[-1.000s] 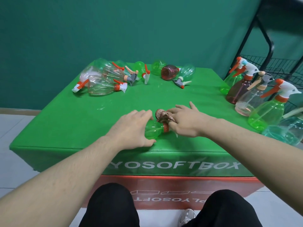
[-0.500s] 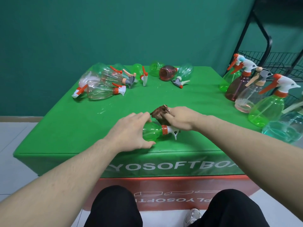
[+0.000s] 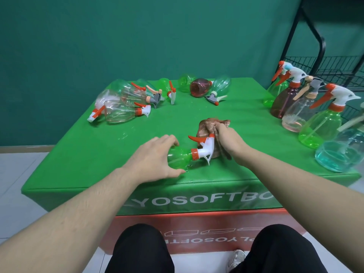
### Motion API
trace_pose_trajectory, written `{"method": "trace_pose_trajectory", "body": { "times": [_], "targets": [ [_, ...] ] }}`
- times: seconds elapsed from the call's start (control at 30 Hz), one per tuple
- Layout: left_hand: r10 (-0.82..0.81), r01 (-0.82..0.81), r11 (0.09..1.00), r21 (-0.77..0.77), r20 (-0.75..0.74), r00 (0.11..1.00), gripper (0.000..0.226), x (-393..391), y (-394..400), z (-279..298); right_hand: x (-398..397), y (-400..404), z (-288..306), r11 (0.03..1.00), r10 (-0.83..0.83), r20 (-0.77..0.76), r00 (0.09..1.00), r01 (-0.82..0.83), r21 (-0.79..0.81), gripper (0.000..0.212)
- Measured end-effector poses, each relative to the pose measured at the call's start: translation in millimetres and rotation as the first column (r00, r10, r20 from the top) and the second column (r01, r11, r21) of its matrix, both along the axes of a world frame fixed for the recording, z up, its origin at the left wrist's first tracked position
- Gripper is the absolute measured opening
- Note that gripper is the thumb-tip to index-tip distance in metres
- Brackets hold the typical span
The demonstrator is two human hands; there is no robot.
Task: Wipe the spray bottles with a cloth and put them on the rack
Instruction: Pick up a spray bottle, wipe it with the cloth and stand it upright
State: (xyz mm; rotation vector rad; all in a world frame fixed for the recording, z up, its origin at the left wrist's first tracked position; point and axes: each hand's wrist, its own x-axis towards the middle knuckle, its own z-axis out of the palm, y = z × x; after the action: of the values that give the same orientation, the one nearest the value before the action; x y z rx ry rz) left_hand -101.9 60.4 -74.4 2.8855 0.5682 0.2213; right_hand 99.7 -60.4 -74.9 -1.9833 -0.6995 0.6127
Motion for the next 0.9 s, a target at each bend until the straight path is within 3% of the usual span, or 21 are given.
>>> {"method": "trace_pose_trajectory", "body": {
  "times": [0.17,0.4,0.57,0.8,0.9],
  "targets": [
    [0.008,-0.008,1.000,-0.002,-0.023,1.000,0.079,3,0,3,2,-10,-5,0.990,-0.005,-0.273,0.962,0.043,0.131,0.048],
    [0.029,-0.029,1.000,0.000,-0.070,0.997,0.082,6,2,5,-9,-17,-1,0.949,-0.015,-0.528,0.849,0.179,0.261,0.033],
    [0.067,-0.069,0.998,-0.013,-0.096,0.993,0.084,13,1,10,-22,-27,3,0.952,0.031,-0.529,0.848,0.135,0.273,0.036],
    [0.045,-0.074,0.990,-0.123,-0.224,0.974,0.098,8,8,18,-20,-49,3,0.928,-0.050,-0.538,0.842,0.238,0.287,0.031],
    [0.085,-0.119,0.977,-0.177,-0.189,0.978,0.094,6,9,21,-23,-57,1,0.917,-0.077,-0.556,0.828,0.277,0.286,0.030]
  ]
}}
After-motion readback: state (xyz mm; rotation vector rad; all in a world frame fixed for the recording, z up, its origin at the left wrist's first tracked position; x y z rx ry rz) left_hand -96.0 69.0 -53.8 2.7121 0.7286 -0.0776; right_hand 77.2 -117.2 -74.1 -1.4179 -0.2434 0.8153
